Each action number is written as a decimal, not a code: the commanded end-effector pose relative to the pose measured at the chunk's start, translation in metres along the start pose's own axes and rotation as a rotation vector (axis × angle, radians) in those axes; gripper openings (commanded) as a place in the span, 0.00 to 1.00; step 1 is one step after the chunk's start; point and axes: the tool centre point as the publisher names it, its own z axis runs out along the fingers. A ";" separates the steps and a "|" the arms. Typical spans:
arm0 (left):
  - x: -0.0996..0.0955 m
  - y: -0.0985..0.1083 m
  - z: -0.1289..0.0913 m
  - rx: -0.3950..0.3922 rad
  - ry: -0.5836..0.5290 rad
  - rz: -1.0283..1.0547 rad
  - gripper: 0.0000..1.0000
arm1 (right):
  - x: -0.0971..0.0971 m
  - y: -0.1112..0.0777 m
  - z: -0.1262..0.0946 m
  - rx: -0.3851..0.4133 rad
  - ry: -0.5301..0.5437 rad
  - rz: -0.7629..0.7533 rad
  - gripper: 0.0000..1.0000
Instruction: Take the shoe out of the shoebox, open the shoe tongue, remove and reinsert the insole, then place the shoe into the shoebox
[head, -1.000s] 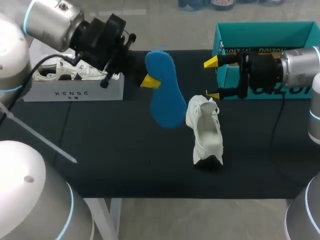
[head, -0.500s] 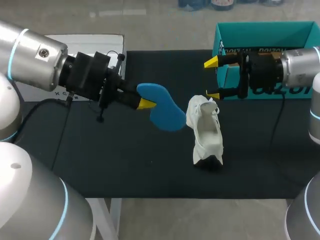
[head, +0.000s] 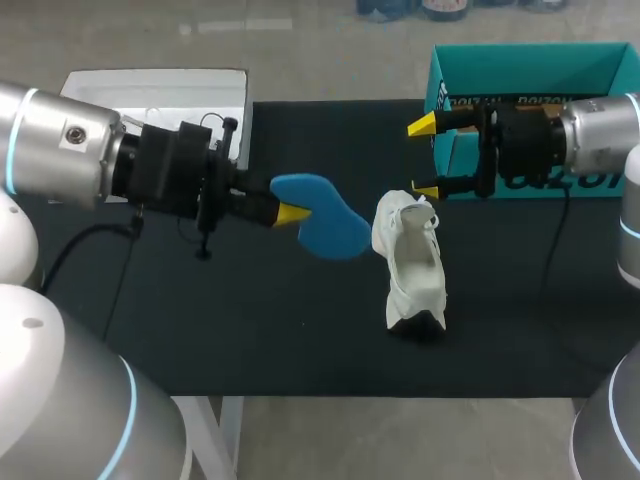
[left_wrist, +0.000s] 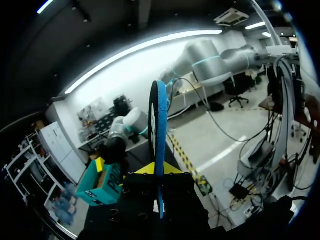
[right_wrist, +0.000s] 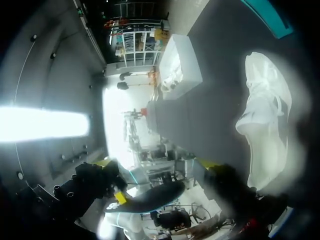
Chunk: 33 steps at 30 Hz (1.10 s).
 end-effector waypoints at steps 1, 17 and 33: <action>0.002 0.000 0.001 0.000 -0.005 0.002 0.00 | 0.000 -0.001 0.002 -0.003 -0.002 0.001 1.00; 0.002 0.000 0.001 0.000 -0.005 0.002 0.00 | 0.000 -0.001 0.002 -0.003 -0.002 0.001 1.00; 0.027 -0.012 0.017 -0.044 -0.397 0.595 0.00 | 0.000 -0.001 0.002 -0.003 -0.002 0.001 1.00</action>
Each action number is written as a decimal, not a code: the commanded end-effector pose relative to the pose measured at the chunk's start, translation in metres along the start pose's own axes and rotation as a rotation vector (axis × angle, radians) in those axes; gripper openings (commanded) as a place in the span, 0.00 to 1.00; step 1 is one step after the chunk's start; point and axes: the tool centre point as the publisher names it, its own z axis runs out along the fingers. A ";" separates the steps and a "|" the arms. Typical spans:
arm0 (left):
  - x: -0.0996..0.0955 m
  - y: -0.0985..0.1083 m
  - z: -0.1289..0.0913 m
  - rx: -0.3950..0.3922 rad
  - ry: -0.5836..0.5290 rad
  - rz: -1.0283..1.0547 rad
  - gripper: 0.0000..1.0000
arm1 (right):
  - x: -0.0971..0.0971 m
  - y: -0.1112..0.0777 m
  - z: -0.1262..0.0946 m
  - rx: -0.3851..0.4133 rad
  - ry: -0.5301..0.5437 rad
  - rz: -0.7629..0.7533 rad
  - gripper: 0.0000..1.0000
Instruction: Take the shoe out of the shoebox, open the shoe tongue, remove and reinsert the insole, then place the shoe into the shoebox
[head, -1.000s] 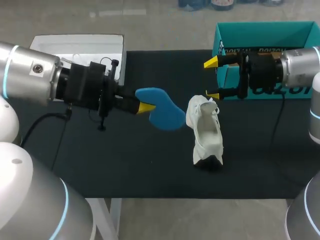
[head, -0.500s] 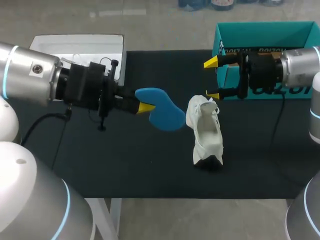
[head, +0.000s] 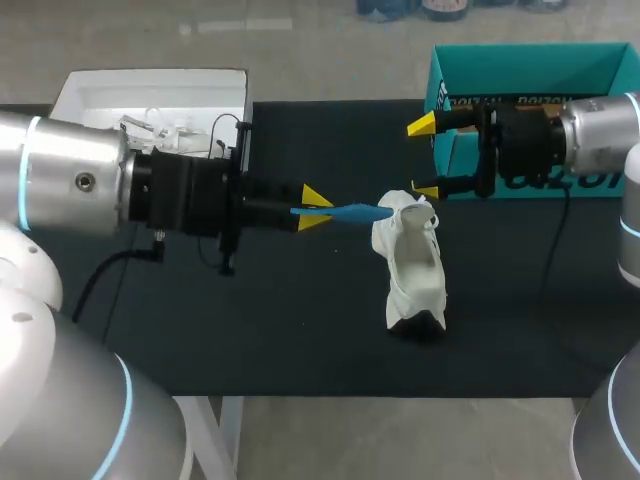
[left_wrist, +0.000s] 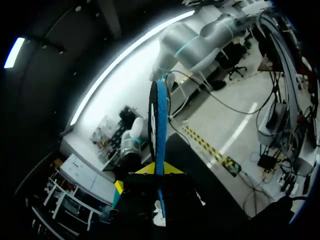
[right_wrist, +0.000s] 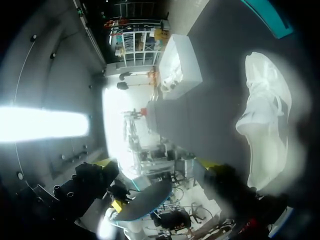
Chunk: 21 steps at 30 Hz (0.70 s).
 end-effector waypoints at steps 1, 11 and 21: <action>0.027 -0.001 -0.003 -0.042 -0.281 0.230 0.00 | 0.000 -0.001 0.001 -0.004 0.000 0.001 1.00; 0.031 0.012 0.009 -0.015 -0.298 0.362 0.00 | 0.000 -0.001 0.001 -0.004 0.000 0.001 1.00; 0.030 0.034 0.010 0.064 -0.276 0.367 0.00 | 0.000 -0.001 0.001 -0.004 0.000 0.001 1.00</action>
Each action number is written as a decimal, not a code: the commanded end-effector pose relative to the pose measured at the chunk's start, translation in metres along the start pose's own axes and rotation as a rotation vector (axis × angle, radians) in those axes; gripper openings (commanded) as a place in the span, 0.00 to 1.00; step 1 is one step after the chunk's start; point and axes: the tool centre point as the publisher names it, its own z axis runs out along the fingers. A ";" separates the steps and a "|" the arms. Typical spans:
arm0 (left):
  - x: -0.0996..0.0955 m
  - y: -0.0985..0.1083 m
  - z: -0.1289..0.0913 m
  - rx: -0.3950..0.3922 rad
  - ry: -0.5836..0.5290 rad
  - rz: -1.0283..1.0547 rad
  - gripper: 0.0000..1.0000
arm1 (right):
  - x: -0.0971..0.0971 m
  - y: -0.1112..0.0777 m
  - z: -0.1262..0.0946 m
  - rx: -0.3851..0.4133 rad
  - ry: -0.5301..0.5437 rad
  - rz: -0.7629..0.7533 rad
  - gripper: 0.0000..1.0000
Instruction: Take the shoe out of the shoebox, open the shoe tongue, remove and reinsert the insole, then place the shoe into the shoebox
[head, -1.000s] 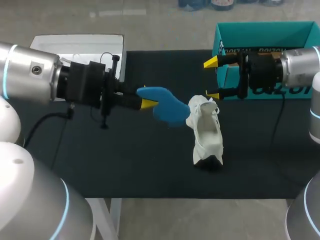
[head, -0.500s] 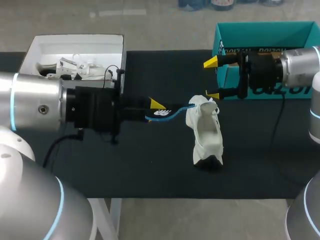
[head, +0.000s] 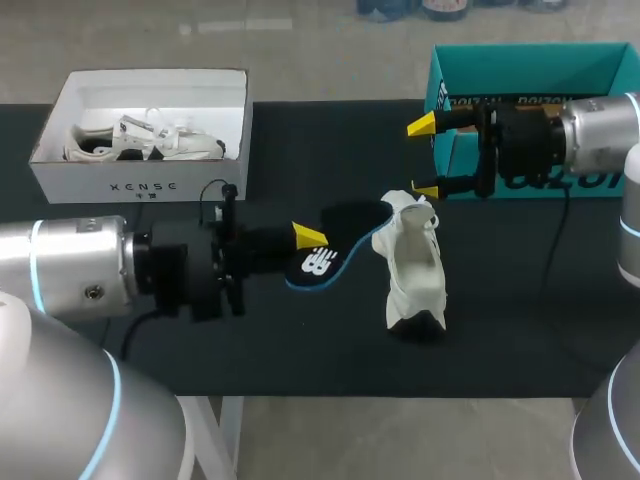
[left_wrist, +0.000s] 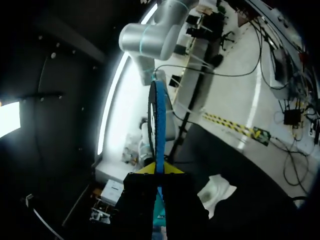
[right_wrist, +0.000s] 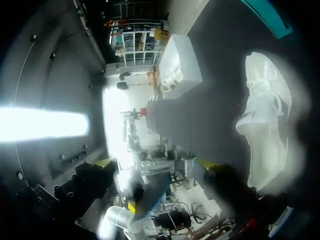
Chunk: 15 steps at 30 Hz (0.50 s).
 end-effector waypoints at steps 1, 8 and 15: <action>0.004 0.013 0.006 0.027 -0.039 0.012 0.00 | 0.000 -0.001 0.001 -0.004 0.000 0.000 1.00; 0.012 0.026 0.019 0.024 0.002 0.039 0.00 | 0.000 -0.001 0.001 -0.004 0.000 0.000 1.00; 0.011 0.036 0.037 0.017 0.001 0.080 0.00 | 0.000 -0.001 0.001 -0.004 0.000 0.000 1.00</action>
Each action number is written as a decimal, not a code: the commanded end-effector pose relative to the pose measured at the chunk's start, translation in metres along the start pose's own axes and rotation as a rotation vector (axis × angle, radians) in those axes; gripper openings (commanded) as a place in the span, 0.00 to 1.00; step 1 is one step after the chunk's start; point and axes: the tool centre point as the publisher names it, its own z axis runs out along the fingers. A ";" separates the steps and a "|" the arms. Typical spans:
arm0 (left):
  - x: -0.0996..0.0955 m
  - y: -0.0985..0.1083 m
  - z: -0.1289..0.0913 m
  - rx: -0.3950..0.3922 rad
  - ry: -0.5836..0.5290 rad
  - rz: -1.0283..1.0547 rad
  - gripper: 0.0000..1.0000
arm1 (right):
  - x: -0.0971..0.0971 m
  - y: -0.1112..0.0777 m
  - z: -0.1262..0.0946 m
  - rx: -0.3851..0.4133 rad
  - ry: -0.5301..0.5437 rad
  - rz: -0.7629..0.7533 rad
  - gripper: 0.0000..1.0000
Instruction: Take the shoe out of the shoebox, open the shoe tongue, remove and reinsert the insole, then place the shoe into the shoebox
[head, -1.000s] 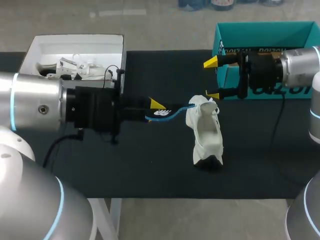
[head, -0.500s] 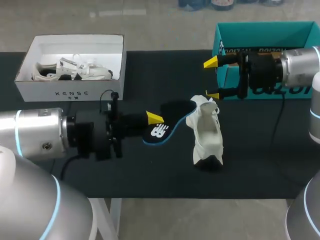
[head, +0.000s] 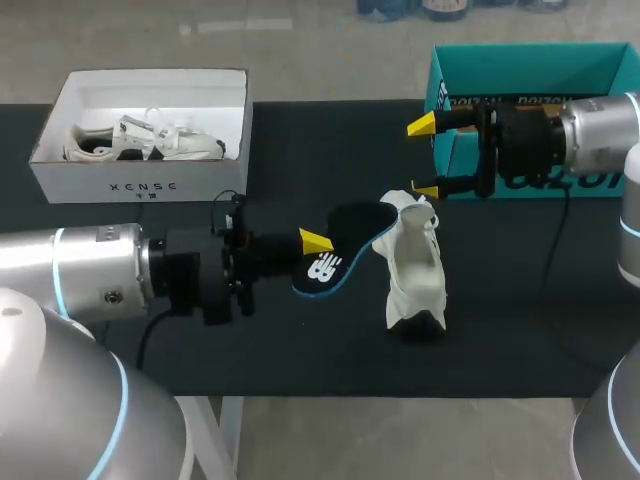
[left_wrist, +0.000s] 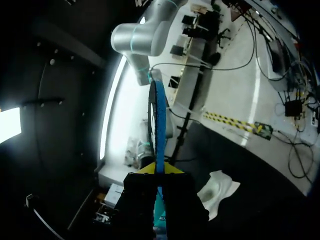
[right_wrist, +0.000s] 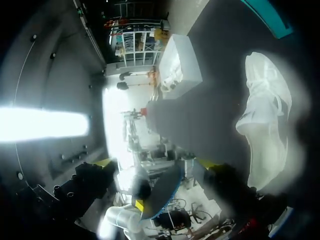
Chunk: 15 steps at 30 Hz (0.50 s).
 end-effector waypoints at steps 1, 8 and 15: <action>-0.007 0.015 0.024 -0.005 -0.002 0.030 0.00 | 0.000 -0.001 0.001 -0.004 0.000 0.001 1.00; -0.020 0.020 0.028 -0.050 0.019 0.088 0.00 | 0.000 -0.001 0.001 -0.004 0.000 0.001 1.00; -0.020 0.039 0.039 -0.065 0.028 0.102 0.00 | 0.000 -0.001 0.001 -0.004 0.000 0.001 1.00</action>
